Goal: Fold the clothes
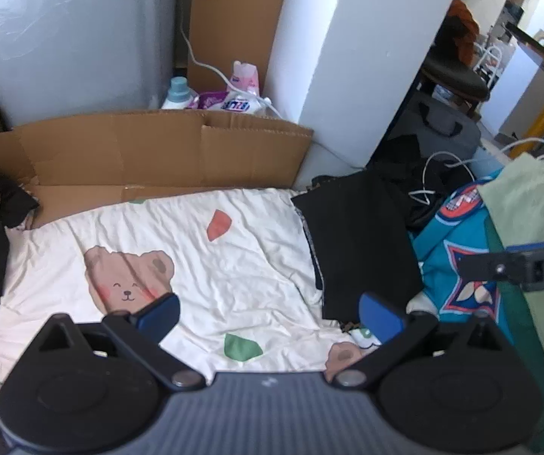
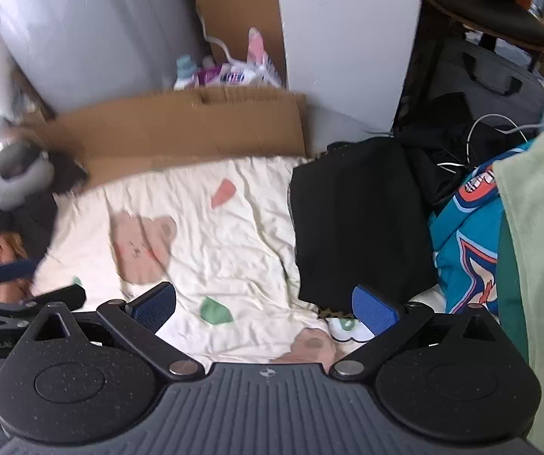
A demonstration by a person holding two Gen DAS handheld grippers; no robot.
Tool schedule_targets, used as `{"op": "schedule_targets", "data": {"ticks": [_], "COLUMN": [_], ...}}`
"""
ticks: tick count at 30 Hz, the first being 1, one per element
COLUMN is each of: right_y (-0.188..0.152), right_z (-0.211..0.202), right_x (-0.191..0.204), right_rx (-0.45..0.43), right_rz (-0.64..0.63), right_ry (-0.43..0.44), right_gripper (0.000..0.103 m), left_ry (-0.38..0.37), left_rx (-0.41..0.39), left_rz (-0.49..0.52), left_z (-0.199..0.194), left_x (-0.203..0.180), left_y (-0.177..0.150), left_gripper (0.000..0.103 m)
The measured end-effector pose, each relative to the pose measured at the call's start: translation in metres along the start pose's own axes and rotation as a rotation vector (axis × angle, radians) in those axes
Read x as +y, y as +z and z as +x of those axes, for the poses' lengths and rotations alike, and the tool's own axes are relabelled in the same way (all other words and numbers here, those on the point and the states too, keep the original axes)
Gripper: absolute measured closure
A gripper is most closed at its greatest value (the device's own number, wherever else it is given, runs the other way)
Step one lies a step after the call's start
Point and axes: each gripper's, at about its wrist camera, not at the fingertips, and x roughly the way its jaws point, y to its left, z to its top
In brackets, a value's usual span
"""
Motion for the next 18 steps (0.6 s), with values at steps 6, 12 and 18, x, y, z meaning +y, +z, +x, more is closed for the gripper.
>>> {"op": "schedule_targets", "data": {"ticks": [6, 12, 18], "right_y": [-0.009, -0.021, -0.044], "right_z": [-0.027, -0.044, -0.058], "right_x": [0.003, 0.016, 0.027], "right_rx": [-0.054, -0.074, -0.078], "right_rz": [0.006, 0.007, 0.027], "right_ry": [0.044, 0.066, 0.079], "right_gripper": [0.001, 0.001, 0.001], "left_ry": [-0.028, 0.024, 0.052], "left_rx": [0.026, 0.046, 0.017], "left_rz": [-0.124, -0.109, -0.130], "left_z": [-0.025, -0.042, -0.069], "left_x": [0.005, -0.001, 0.006], "left_y": [0.002, 0.004, -0.010], "left_gripper": [0.001, 0.001, 0.001]}}
